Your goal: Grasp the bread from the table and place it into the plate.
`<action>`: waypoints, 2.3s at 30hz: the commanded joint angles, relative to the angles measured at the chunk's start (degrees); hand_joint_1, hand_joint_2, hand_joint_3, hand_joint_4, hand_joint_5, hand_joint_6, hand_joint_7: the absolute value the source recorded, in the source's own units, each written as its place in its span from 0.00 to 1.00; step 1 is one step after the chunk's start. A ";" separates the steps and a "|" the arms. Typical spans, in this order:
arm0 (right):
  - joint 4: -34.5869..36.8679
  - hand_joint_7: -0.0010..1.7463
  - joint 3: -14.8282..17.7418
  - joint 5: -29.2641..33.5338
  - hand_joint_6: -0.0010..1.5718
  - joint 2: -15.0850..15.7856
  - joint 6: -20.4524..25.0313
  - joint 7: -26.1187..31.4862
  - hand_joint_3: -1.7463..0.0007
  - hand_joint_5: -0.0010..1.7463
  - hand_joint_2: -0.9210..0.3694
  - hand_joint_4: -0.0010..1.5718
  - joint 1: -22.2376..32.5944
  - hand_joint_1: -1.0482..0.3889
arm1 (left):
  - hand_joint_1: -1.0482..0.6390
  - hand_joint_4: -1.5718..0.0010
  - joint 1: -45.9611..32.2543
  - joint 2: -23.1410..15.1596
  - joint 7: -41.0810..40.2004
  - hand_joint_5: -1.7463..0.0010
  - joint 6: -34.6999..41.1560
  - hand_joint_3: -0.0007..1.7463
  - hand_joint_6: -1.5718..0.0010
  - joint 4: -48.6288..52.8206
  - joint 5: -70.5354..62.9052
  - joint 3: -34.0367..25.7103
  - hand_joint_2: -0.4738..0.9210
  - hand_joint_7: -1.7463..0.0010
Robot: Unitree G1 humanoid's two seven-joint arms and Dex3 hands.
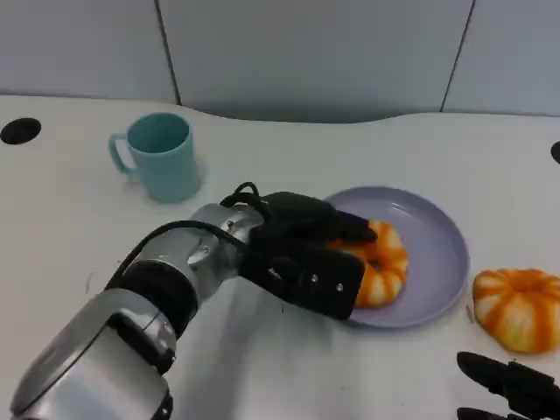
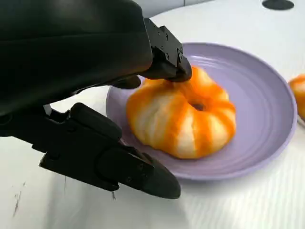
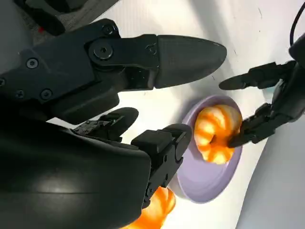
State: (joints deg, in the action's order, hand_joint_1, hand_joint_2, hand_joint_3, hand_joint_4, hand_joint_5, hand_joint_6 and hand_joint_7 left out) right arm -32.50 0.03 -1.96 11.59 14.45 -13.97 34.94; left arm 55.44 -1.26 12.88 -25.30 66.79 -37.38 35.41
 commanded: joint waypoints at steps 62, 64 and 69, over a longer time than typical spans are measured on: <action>2.90 0.00 5.08 -3.14 0.30 1.98 0.46 -2.65 0.72 0.00 0.00 0.40 -0.58 0.37 | 0.36 0.62 -53.50 -23.50 15.01 0.00 42.93 0.28 0.69 -62.31 33.03 -29.70 1.00 0.14; 3.73 0.00 5.25 -3.19 0.31 1.97 0.12 -2.77 0.73 0.00 0.00 0.41 -1.09 0.37 | 0.36 0.60 -53.07 -23.52 15.36 0.00 42.27 0.29 0.71 -61.62 32.96 -29.59 1.00 0.07; 4.82 0.00 5.69 -3.13 0.31 2.12 -0.12 -2.90 0.73 0.01 0.00 0.42 -1.98 0.38 | 0.35 0.62 -52.93 -23.16 13.57 0.00 42.46 0.28 0.74 -61.92 31.34 -29.14 1.00 0.03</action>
State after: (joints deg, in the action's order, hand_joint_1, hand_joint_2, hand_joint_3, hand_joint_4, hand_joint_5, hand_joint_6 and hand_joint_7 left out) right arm -28.00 4.93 -4.45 12.90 14.51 -16.63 33.24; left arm 2.40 -24.08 27.75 16.67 5.26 -5.01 6.12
